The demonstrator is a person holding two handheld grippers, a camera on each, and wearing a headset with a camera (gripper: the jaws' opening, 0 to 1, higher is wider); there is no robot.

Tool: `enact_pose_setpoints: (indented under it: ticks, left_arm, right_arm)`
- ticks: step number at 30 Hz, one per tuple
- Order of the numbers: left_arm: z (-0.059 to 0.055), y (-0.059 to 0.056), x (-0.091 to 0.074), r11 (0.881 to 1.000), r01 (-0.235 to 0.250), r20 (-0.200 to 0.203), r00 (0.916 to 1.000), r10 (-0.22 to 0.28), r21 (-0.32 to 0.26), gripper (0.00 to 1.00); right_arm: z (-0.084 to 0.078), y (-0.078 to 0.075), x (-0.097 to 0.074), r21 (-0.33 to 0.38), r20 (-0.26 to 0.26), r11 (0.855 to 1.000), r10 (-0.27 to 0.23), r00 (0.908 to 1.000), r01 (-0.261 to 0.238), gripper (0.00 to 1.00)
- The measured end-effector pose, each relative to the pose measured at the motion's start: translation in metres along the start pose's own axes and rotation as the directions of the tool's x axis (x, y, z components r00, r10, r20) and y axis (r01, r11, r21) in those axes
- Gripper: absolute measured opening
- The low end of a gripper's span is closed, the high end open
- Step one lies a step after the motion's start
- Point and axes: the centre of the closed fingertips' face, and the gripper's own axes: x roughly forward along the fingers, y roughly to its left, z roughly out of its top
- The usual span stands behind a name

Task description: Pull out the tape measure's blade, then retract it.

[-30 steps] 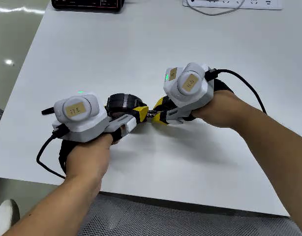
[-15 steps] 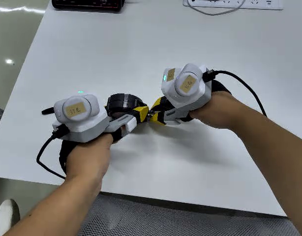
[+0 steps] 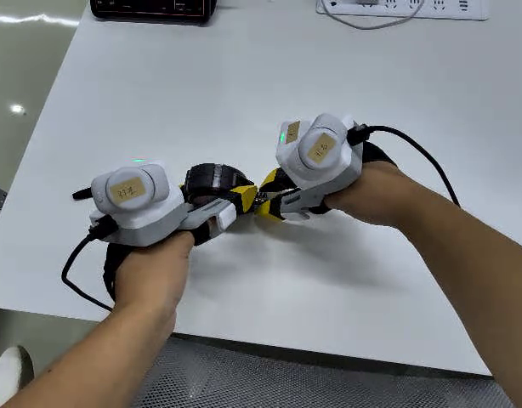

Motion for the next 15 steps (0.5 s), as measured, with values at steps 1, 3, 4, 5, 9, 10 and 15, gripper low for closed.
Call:
enact_pose_setpoints:
  ticks: [1, 3, 4, 5, 9, 10, 15]
  left_arm:
    - [-0.0001, -0.0003, 0.0001, 1.0, 0.0, -0.003, 1.0, 0.0, 0.001, 0.59]
    - [-0.0002, -0.0006, 0.0, 1.0, 0.0, -0.004, 1.0, 0.0, -0.001, 0.59]
    - [-0.0002, -0.0007, -0.0001, 1.0, 0.0, -0.003, 1.0, 0.0, -0.002, 0.59]
    - [-0.0003, -0.0008, -0.0001, 1.0, 0.0, -0.002, 1.0, 0.0, -0.001, 0.59]
    - [-0.0004, -0.0011, 0.0002, 1.0, 0.0, -0.003, 1.0, 0.0, -0.002, 0.6]
    - [-0.0004, -0.0011, 0.0002, 1.0, 0.0, -0.003, 1.0, 0.0, -0.001, 0.6]
    - [0.0003, -0.0008, -0.0001, 1.0, -0.006, -0.002, 1.0, 0.006, 0.01, 0.62]
  right_arm:
    - [-0.0001, -0.0004, 0.0, 0.0, 0.0, 1.0, -0.001, 1.0, 0.001, 0.17]
    - [-0.0005, -0.0007, -0.0004, 0.002, 0.001, 1.0, -0.002, 1.0, 0.002, 0.17]
    - [-0.0005, -0.0012, -0.0011, 0.005, 0.003, 1.0, -0.004, 1.0, 0.004, 0.18]
    - [-0.0005, -0.0013, -0.0017, 0.006, 0.004, 1.0, -0.004, 1.0, 0.004, 0.18]
    - [-0.0006, -0.0028, -0.0034, 0.011, 0.008, 1.0, -0.006, 1.0, 0.006, 0.18]
    - [-0.0007, -0.0029, -0.0036, 0.011, 0.008, 1.0, -0.007, 0.9999, 0.007, 0.18]
    - [-0.0006, -0.0045, -0.0059, 0.021, 0.018, 1.0, -0.014, 0.9997, 0.014, 0.2]
